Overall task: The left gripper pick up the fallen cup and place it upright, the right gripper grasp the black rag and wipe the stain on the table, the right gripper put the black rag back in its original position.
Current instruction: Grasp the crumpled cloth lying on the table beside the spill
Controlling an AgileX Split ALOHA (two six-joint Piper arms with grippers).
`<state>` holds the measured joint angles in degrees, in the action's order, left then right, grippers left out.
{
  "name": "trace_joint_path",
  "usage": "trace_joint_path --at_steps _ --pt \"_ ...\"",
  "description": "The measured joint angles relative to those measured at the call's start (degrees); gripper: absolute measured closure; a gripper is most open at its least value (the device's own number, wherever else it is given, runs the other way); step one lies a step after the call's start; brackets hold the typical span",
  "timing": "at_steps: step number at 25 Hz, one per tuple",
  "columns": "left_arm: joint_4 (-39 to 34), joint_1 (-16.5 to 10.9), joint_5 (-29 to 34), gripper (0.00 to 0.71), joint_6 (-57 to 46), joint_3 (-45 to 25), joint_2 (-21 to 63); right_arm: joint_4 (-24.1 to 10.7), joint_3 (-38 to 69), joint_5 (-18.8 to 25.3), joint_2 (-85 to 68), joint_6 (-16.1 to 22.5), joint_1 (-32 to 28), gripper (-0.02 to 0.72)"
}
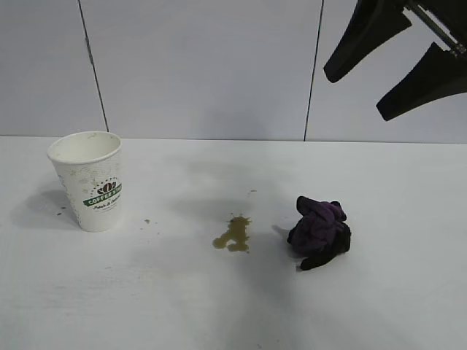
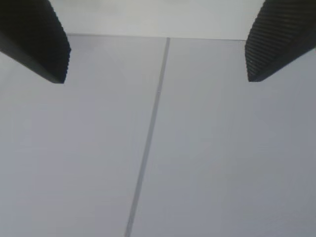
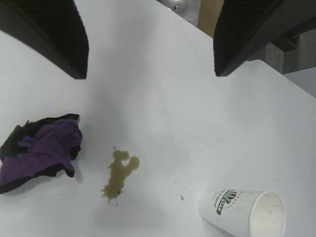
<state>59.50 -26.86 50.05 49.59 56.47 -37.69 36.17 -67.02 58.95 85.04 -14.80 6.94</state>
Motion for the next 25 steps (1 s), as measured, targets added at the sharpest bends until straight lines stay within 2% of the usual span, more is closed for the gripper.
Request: trace_joint_path --at_steps 4,7,11,14,19,25 --pt "-3.31 3.5 15.65 0.016 0.05 0.05 6.37 -0.02 0.0 0.0 0.0 0.0 0.0 0.213" --pt "-11.62 7.93 20.68 0.016 -2.56 -0.03 11.65 -0.15 0.0 0.0 0.0 0.0 0.0 0.213" --pt "-25.0 15.1 20.74 0.016 -12.36 -3.32 18.44 -0.26 0.0 0.18 0.0 0.0 0.0 0.213" --pt "-35.98 18.01 20.63 0.016 -20.23 -8.09 24.9 -0.37 0.0 0.18 0.0 0.0 0.0 0.213" --pt "-47.46 18.55 17.84 0.016 -32.27 -17.19 33.02 -0.37 0.0 0.18 0.0 0.0 0.0 0.213" --pt "-55.72 20.09 15.61 0.016 -40.54 -26.77 34.23 -1.97 0.0 1.78 0.0 0.0 0.0 0.213"
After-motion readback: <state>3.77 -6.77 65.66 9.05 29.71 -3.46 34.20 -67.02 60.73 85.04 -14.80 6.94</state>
